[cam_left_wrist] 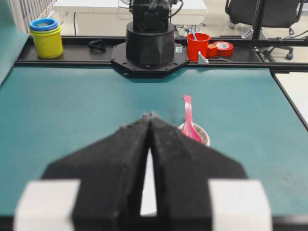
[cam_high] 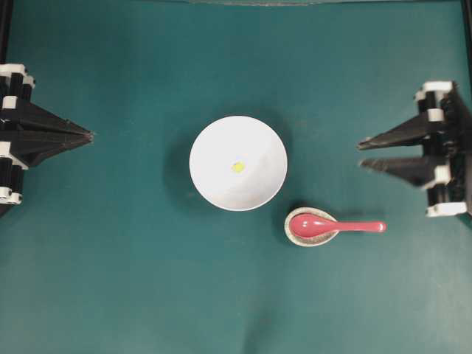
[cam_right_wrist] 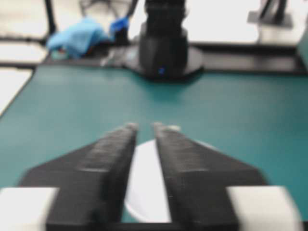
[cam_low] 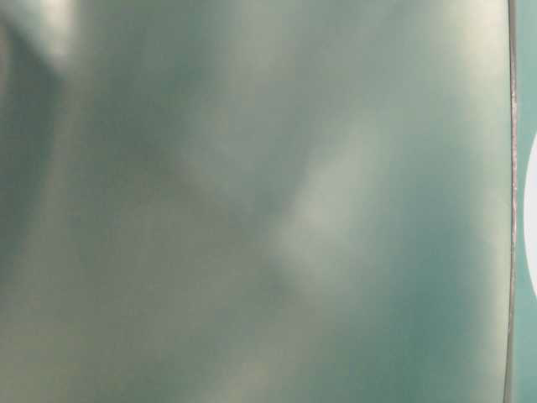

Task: Scoop the yellow hexagonal prism block from the bowl with a spoon using the right arm.
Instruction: 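Move the right gripper toward the pink spoon handle in the spoon rest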

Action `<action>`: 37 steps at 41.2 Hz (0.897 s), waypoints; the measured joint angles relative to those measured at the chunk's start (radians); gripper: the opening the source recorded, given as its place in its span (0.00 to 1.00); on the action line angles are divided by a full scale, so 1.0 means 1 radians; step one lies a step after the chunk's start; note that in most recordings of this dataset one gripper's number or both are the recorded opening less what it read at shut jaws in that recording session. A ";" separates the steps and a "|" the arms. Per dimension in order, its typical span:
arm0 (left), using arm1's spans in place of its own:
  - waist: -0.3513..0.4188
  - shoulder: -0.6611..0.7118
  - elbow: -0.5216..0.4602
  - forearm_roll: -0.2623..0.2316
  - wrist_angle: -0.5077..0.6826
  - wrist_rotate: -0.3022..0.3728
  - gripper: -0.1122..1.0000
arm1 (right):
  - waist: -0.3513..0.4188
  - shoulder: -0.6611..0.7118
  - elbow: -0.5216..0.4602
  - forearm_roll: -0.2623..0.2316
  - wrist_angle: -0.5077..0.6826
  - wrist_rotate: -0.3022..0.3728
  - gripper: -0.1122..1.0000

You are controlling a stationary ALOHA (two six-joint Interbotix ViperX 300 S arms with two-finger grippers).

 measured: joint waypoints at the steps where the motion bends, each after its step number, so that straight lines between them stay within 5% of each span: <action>1: -0.002 0.000 0.000 0.000 0.000 0.000 0.10 | 0.003 0.020 0.000 0.000 -0.011 0.000 0.53; 5: -0.002 0.000 0.000 0.000 0.009 0.000 0.10 | 0.008 0.084 0.012 0.000 -0.051 0.000 0.61; 16: -0.002 0.000 0.000 0.000 0.040 -0.002 0.10 | 0.041 0.252 0.104 0.052 -0.265 0.012 0.61; 25: -0.002 0.000 0.000 0.000 0.041 0.000 0.10 | 0.155 0.437 0.163 0.169 -0.517 0.026 0.61; 37: -0.002 0.002 0.000 0.000 0.041 -0.002 0.10 | 0.364 0.736 0.161 0.387 -0.769 0.031 0.61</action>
